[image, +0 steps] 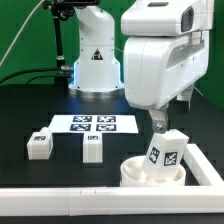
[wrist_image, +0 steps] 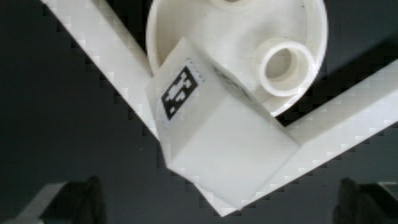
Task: Assemble stool
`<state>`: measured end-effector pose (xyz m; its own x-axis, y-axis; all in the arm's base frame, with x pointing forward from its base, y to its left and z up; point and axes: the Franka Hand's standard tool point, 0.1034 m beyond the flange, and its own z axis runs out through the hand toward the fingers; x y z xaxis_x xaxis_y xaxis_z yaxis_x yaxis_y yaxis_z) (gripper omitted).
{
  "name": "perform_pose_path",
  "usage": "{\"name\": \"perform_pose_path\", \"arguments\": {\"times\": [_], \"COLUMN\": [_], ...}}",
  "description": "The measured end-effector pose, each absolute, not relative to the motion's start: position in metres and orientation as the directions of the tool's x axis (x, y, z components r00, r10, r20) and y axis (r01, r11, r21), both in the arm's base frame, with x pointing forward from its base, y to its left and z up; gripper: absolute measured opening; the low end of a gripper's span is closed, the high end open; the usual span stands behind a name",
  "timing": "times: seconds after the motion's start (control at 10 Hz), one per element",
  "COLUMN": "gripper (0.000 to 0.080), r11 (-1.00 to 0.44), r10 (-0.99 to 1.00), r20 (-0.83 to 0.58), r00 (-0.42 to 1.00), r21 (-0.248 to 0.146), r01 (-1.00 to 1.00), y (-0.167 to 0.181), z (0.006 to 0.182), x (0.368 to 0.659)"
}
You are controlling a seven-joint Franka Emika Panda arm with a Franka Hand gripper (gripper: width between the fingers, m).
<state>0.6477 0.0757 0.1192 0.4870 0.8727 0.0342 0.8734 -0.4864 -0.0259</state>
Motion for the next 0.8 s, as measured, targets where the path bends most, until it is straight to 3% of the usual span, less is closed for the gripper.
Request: {"name": "perform_pose_path", "arguments": {"times": [0.1, 0.2, 0.5, 0.8], "gripper": [0.0649, 0.0649, 0.0649, 0.0649], "r11": [-0.378, -0.117, 0.276, 0.446], "r10": [0.925, 0.991, 0.958, 0.894], "r20": [0.044, 0.076, 0.021, -0.047], "r00": [0.378, 0.108, -0.284, -0.446], "r21": [-0.007, 0.135, 0.175, 0.198], "r01": [0.926, 0.984, 0.945, 0.873], "y": [0.073, 0.061, 0.047, 0.053], "z": [0.119, 0.115, 0.099, 0.088], "x": [0.650, 0.662, 0.657, 0.658]}}
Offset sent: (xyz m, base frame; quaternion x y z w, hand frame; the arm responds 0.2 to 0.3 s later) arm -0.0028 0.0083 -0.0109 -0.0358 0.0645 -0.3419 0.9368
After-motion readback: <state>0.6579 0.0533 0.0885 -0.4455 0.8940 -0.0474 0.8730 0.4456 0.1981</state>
